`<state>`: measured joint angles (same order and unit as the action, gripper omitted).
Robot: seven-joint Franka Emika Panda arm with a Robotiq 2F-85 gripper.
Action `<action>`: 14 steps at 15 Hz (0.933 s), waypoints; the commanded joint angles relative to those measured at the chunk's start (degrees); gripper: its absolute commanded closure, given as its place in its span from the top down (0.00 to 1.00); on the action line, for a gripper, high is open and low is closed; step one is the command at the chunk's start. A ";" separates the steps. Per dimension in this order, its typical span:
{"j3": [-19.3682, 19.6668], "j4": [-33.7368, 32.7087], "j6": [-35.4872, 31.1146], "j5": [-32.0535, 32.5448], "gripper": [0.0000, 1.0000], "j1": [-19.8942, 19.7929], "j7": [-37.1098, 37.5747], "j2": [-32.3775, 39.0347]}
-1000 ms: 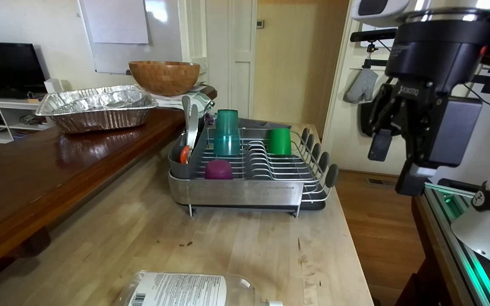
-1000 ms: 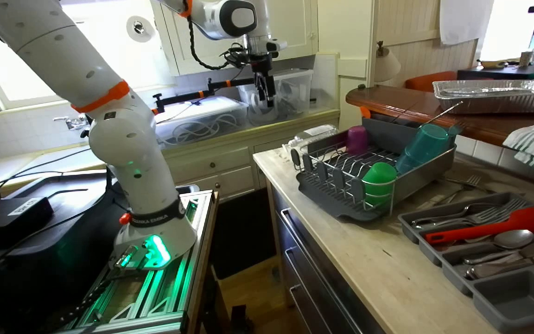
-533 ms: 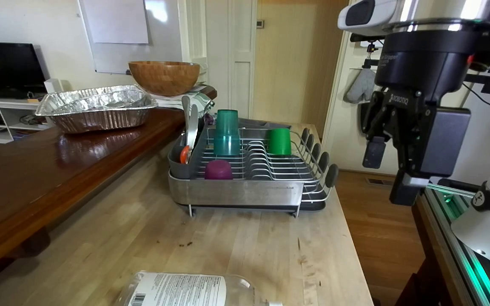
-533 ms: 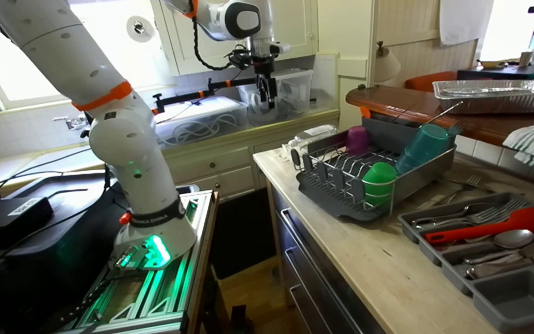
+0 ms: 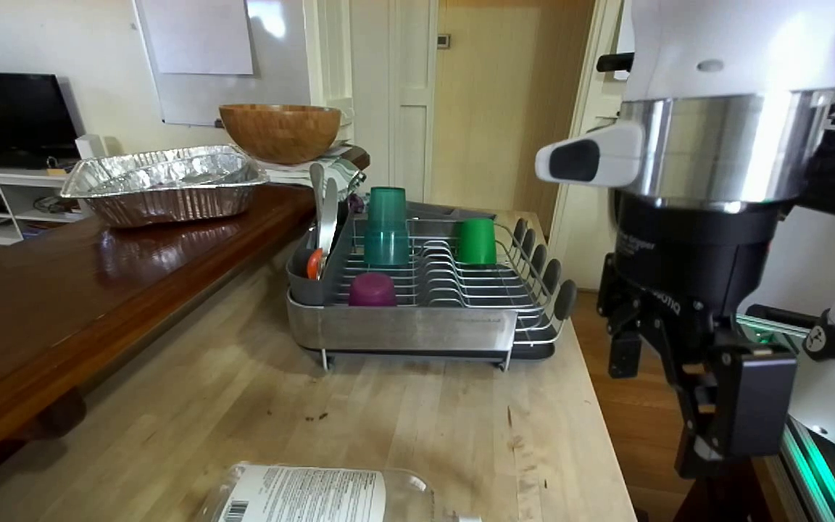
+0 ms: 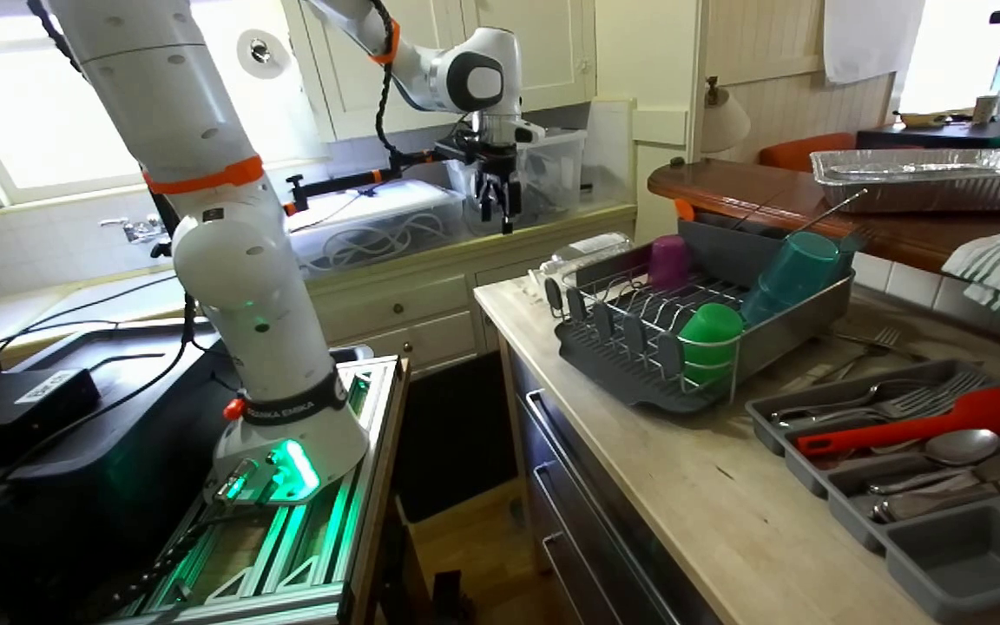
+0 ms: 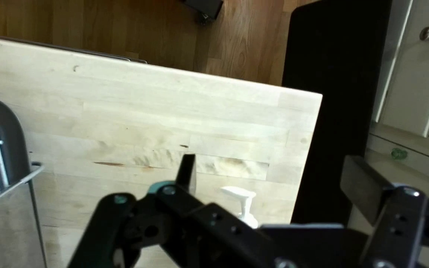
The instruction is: Make the clear bottle stand straight, and then place the clear cup next to it
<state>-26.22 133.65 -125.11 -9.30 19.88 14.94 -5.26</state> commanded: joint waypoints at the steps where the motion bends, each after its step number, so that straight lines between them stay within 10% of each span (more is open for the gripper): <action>1: -0.15 -6.17 0.13 5.56 1.00 1.85 1.68 8.97; 14: 5.23 -16.12 2.29 8.44 1.00 8.02 21.84 20.19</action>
<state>-21.73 117.65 -122.95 -0.63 27.19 36.99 14.98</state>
